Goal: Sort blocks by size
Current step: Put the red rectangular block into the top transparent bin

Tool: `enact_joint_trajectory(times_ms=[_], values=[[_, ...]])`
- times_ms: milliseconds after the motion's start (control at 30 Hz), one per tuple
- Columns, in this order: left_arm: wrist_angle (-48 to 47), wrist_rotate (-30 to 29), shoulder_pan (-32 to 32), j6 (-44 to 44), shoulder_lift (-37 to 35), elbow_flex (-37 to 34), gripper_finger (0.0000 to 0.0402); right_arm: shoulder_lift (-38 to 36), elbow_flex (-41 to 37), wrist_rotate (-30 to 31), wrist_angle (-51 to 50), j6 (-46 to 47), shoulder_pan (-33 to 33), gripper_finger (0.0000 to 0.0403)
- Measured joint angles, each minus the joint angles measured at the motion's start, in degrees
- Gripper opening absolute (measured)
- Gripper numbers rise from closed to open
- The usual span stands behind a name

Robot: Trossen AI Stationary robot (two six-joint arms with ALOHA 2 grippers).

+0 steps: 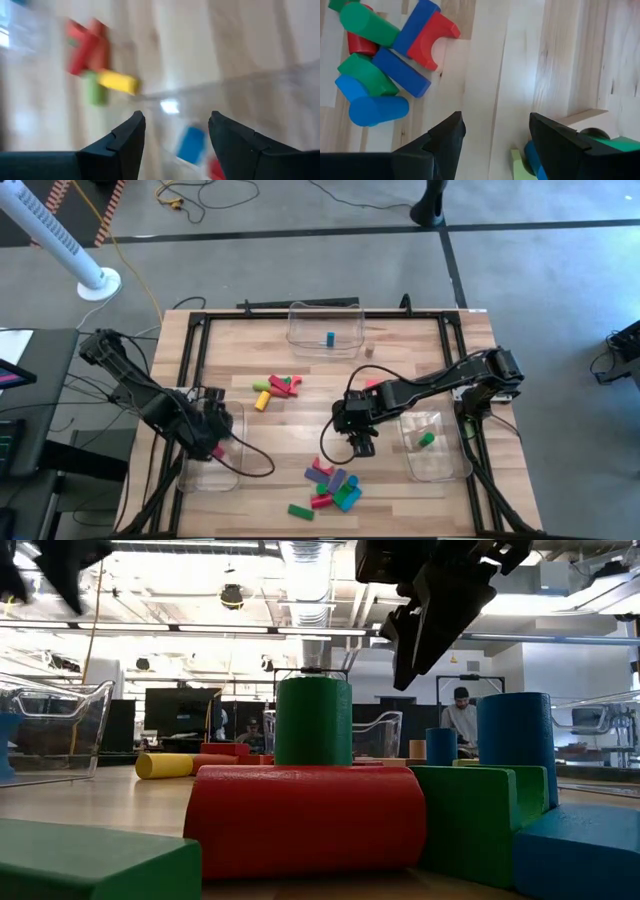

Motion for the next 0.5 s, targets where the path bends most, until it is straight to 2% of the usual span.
enact_joint_trajectory(times_ms=[167, 500], values=[[0.42, -5.43, 5.56, 7.76, -0.01, 1.68, 0.0209, 0.0, 0.0, 0.0, -0.83, 0.59, 0.09, 0.0255], [4.22, -5.69, 22.06, 22.97, -0.15, 1.68, 0.0209, 0.0, 0.0, 0.02, -1.36, 0.61, 1.18, 0.0255]])
